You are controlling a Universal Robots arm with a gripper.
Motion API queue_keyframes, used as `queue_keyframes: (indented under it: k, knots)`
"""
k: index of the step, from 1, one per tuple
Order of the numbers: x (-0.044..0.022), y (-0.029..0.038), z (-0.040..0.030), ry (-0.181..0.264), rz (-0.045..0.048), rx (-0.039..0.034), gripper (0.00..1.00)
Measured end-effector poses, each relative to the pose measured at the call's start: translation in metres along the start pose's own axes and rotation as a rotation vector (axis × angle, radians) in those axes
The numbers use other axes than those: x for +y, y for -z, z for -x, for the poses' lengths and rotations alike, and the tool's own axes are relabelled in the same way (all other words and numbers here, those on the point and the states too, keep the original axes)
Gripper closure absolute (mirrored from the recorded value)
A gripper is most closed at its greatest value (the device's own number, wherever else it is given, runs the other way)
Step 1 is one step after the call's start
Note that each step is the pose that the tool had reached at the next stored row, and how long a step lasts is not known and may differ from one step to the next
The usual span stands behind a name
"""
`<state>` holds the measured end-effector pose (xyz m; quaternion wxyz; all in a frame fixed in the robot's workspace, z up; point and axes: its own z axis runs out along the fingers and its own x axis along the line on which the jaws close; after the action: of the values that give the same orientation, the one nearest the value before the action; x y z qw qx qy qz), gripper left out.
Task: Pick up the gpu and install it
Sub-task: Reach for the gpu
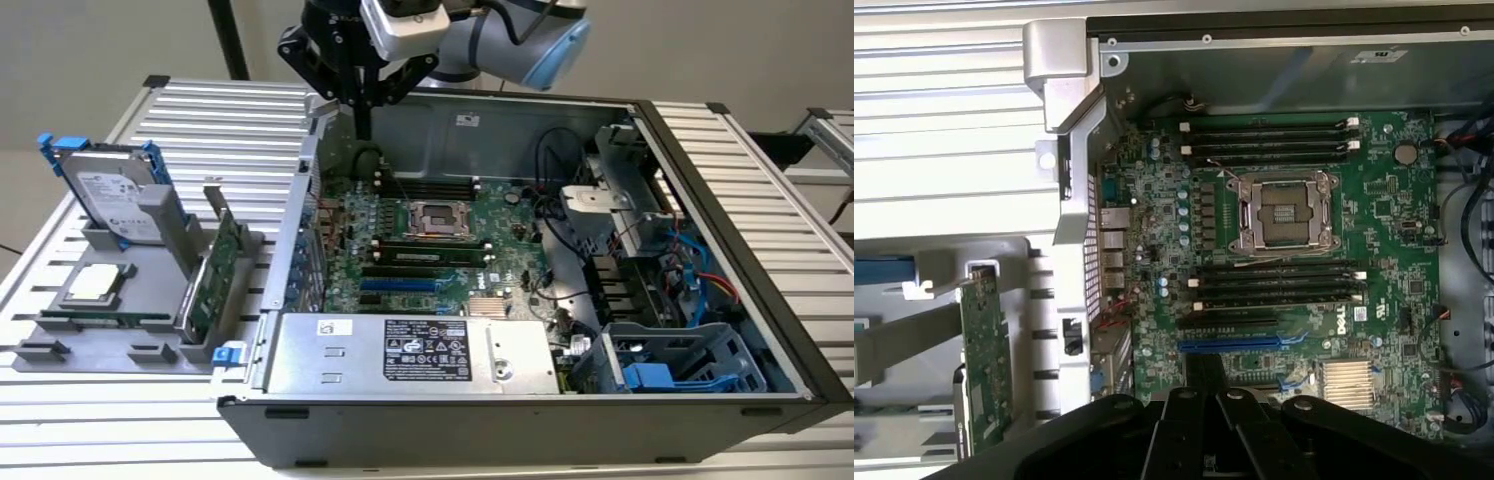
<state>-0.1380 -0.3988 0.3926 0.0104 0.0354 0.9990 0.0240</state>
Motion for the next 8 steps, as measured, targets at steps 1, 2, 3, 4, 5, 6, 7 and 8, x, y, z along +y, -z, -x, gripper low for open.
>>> queue_keyframes:
  k: [1, 2, 3, 4, 5, 6, 7, 8]
  knots:
    - [0.0, 0.0, -0.0002, 0.0, 0.0, 0.0, 1.0]
    - [0.0, 0.0, -0.0003, 0.0, 0.0, 0.0, 1.0]
    - [0.0, 0.0, -0.0003, 0.0, 0.0, 0.0, 1.0]
    - [0.0, 0.0, -0.0003, 0.0, 0.0, 0.0001, 1.0]
    - [-0.0001, 0.0, -0.0003, 0.0, -0.0001, 0.0001, 1.0]
    - [-0.0001, 0.0, -0.0003, 0.0, 0.0, 0.0, 1.0]
    - [-0.0001, 0.0, -0.0003, 0.0, 0.0, 0.0, 1.0]
    - [0.0, 0.0, -0.0003, 0.0, 0.0, 0.0001, 1.0]
